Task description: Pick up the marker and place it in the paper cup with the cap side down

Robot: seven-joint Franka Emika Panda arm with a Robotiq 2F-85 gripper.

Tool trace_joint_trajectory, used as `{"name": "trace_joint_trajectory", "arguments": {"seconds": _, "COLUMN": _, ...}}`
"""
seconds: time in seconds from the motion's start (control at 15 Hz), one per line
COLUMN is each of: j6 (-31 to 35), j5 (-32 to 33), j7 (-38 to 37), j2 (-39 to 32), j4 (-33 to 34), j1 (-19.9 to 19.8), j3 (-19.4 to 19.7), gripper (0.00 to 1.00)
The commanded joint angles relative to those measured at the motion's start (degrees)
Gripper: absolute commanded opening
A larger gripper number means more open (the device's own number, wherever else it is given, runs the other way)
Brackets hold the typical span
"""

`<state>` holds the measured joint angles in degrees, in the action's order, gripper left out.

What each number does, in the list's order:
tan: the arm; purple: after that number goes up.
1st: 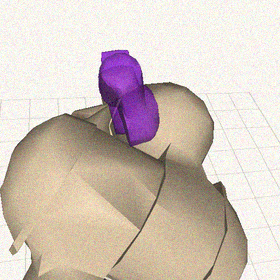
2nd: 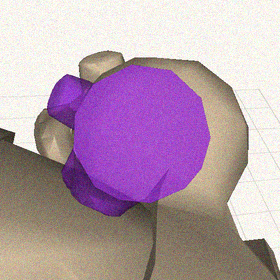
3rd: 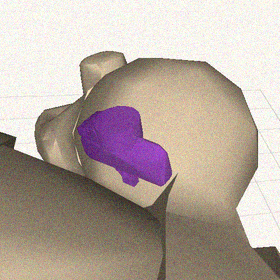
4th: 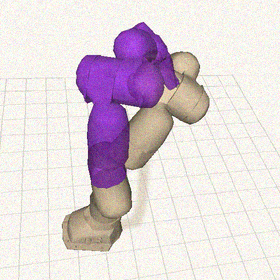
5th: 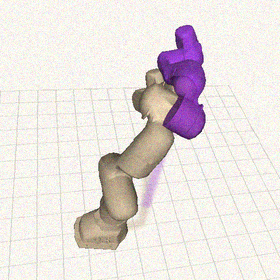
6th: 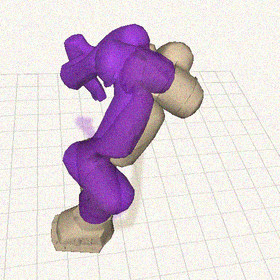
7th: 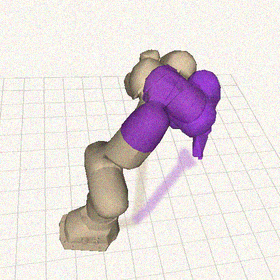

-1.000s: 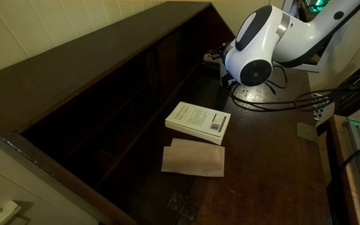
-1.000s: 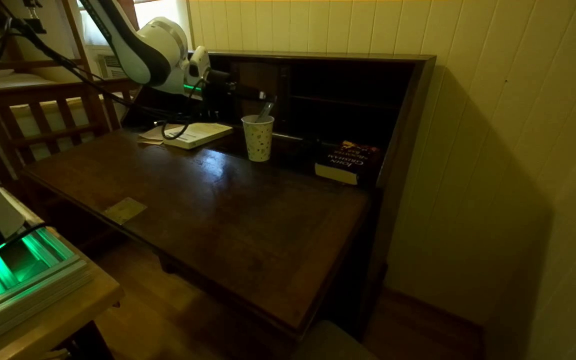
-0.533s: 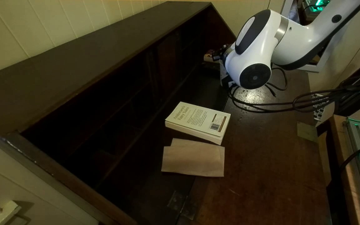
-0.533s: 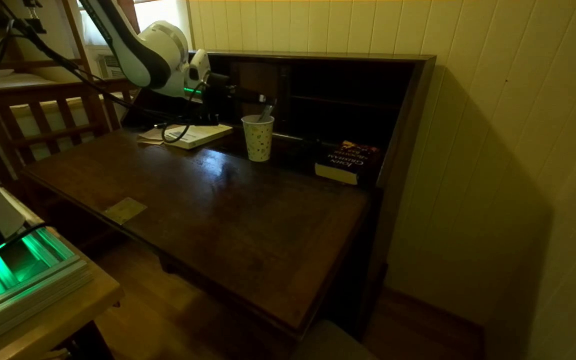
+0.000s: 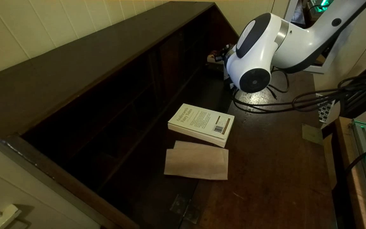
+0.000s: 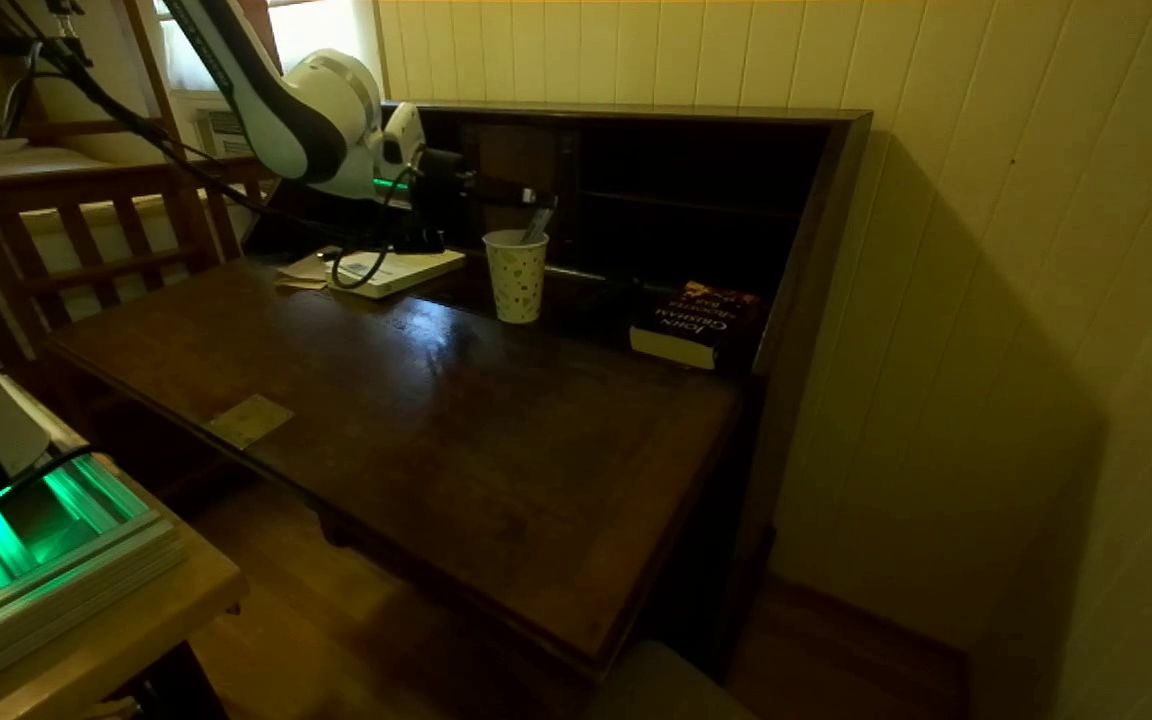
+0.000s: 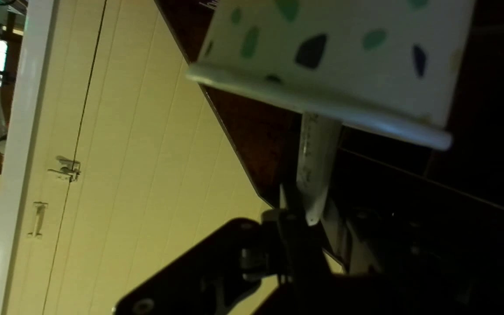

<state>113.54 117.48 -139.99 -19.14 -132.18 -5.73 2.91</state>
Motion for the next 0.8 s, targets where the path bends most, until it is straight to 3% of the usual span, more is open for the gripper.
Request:
{"name": "trace_joint_trajectory", "arguments": {"seconds": 0.0, "j6": -2.1, "j5": 0.6, "j7": -2.0, "j2": -3.1, "j4": 2.9, "j1": -0.5, "j3": -0.8, "gripper": 0.04}}
{"name": "trace_joint_trajectory", "arguments": {"seconds": 0.73, "j6": -1.5, "j5": 0.9, "j7": -3.7, "j2": -4.8, "j4": 6.3, "j1": -0.4, "j3": -1.6, "gripper": 0.04}}
